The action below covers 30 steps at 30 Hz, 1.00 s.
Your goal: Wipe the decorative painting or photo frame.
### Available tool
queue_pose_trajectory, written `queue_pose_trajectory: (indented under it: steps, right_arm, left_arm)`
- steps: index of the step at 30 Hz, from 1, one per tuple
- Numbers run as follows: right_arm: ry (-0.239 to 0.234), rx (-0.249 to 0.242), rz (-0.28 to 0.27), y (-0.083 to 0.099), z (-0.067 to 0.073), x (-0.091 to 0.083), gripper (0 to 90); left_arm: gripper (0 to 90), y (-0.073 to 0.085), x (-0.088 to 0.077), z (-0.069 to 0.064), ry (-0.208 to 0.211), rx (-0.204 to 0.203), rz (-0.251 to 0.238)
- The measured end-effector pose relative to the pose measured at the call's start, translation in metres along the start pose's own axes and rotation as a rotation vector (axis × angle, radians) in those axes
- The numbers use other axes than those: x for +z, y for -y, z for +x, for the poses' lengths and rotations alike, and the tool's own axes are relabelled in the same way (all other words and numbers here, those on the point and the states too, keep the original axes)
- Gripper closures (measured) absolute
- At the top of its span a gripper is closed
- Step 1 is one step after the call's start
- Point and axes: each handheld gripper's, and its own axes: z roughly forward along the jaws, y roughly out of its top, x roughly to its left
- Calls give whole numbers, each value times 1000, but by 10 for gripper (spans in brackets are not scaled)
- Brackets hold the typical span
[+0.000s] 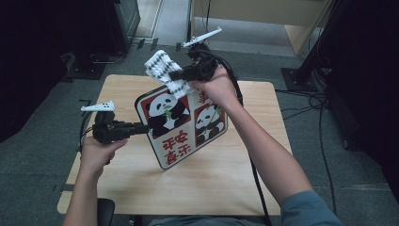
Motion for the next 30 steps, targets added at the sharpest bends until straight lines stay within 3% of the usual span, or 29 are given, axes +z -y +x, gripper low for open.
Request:
queue_pose_trajectory:
  steps: [23,30]
  right_arm:
    - [66,0,-43,9,-23,-16,787]
    - [66,18,-50,11,-29,-19,787]
  left_arm:
    - [760,1,0,1,4,-3,2]
    - [761,1,0,1,4,-3,1]
